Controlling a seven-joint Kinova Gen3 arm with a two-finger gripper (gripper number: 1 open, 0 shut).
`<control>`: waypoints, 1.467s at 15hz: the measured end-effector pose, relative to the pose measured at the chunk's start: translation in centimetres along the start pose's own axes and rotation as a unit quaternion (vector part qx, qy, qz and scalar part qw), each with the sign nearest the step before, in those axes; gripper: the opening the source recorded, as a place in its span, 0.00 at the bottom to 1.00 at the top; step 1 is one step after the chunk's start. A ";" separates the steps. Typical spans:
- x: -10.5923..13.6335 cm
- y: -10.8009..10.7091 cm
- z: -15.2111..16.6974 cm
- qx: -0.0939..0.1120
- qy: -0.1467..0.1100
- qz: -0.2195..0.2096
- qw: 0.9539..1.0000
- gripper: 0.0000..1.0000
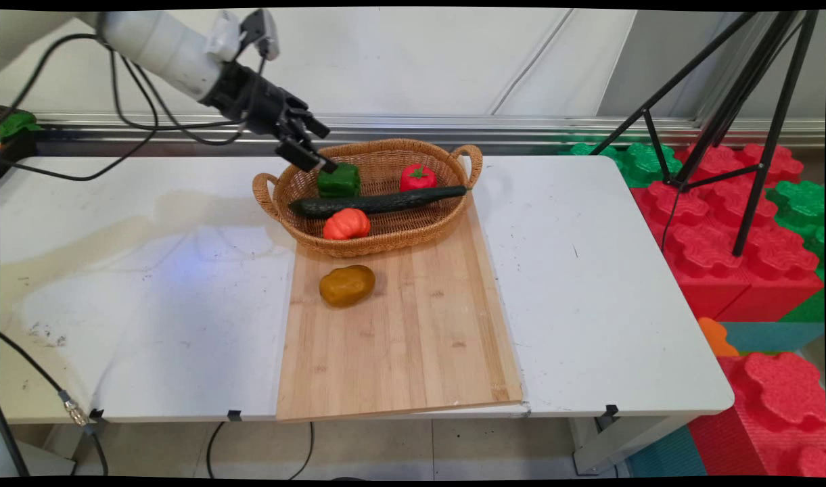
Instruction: Pick up the potato from the cutting board
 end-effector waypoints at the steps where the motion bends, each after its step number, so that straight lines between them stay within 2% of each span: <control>1: -0.2 0.5 -0.8 -0.003 -0.001 -0.002 1.000 1.00; 7: -1.9 3.1 -4.2 -0.021 -0.013 -0.010 1.000 1.00; 13: -3.8 6.3 -5.8 -0.039 -0.031 -0.018 0.999 1.00; 18: -5.3 9.0 -5.9 -0.050 -0.045 -0.026 0.997 1.00; 22: -6.1 11.3 -4.6 -0.054 -0.053 -0.035 0.996 1.00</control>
